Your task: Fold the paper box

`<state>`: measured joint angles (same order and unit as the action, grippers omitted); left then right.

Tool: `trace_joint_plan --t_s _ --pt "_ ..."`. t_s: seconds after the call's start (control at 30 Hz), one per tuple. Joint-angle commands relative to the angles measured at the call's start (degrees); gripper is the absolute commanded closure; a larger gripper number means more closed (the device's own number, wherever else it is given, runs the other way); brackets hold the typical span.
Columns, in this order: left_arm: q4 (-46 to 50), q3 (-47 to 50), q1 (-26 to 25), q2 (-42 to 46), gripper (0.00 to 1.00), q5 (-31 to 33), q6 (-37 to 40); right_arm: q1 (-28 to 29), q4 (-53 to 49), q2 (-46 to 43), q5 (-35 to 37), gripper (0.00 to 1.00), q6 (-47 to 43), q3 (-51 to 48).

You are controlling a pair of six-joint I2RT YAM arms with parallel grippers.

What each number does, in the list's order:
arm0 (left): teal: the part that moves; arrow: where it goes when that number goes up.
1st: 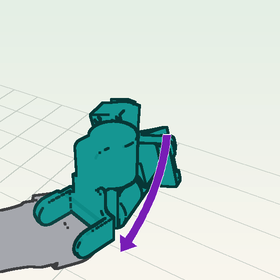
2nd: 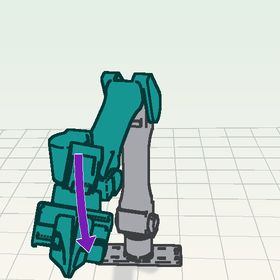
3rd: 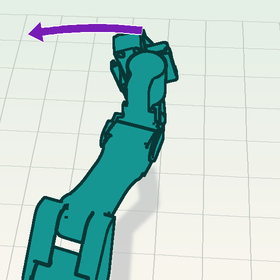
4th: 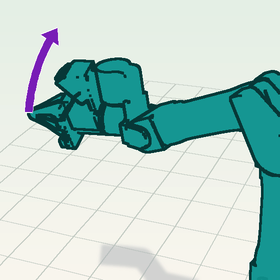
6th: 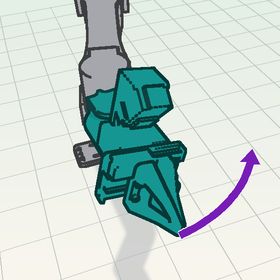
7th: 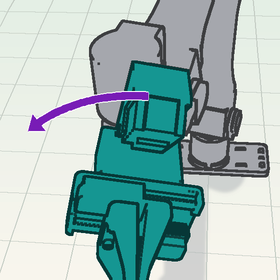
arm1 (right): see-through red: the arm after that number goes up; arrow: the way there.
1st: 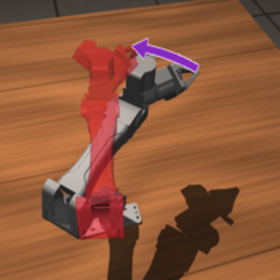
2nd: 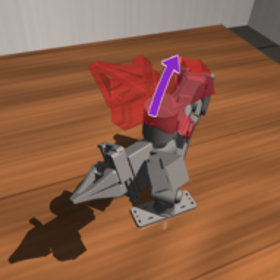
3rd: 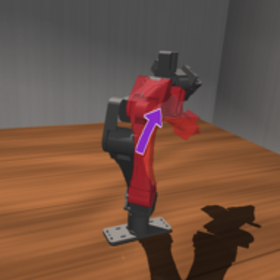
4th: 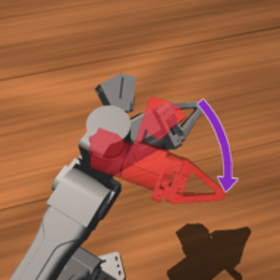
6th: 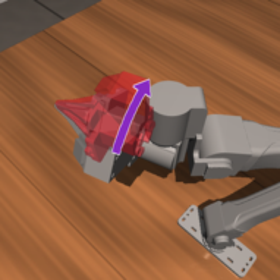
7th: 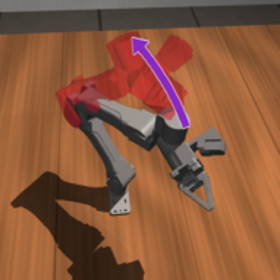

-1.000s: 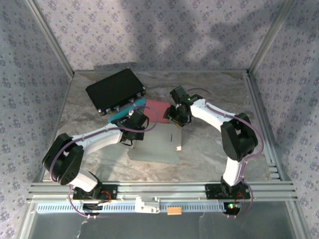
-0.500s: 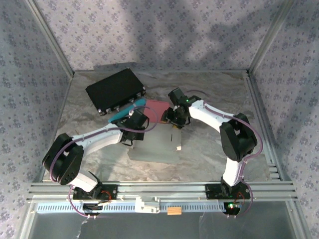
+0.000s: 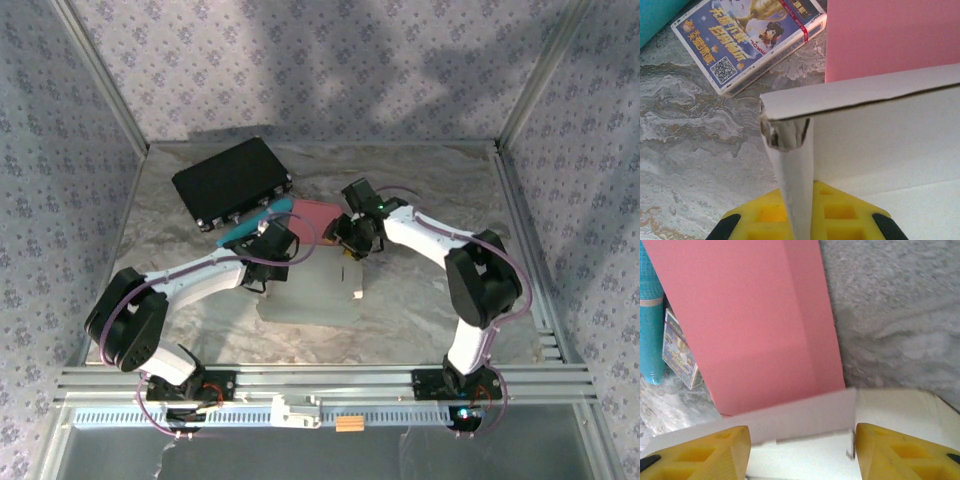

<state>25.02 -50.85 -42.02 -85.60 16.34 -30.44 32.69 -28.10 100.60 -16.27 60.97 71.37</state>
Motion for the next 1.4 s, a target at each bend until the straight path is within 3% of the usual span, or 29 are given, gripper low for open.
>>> trace_joint_plan --t_s 0.0,0.27,0.5,0.93,1.2,1.37 --pt "-0.67 -0.06 0.10 -0.06 1.00 0.91 -0.75 -1.15 -2.77 -6.82 2.24 0.41 2.38 -2.49" --pt "-3.99 1.97 0.32 0.57 1.00 0.89 0.44 0.79 -10.29 -16.84 1.84 0.41 -1.99 -12.51" --pt "-4.26 2.24 0.40 -0.45 1.00 0.14 0.99 3.43 -3.88 -18.36 0.57 0.40 0.32 -21.93" --pt "-4.10 -1.44 0.41 -4.47 1.00 -1.12 2.40 3.41 4.26 -10.76 -0.29 0.42 4.32 -21.19" --pt "-3.75 -2.45 0.45 -5.49 1.00 -1.92 2.92 3.71 7.40 -10.06 0.12 0.53 5.93 -21.41" --pt "-3.75 -2.59 0.45 -5.38 1.00 -1.94 3.01 3.98 5.82 -9.89 1.08 0.55 4.05 -19.31"
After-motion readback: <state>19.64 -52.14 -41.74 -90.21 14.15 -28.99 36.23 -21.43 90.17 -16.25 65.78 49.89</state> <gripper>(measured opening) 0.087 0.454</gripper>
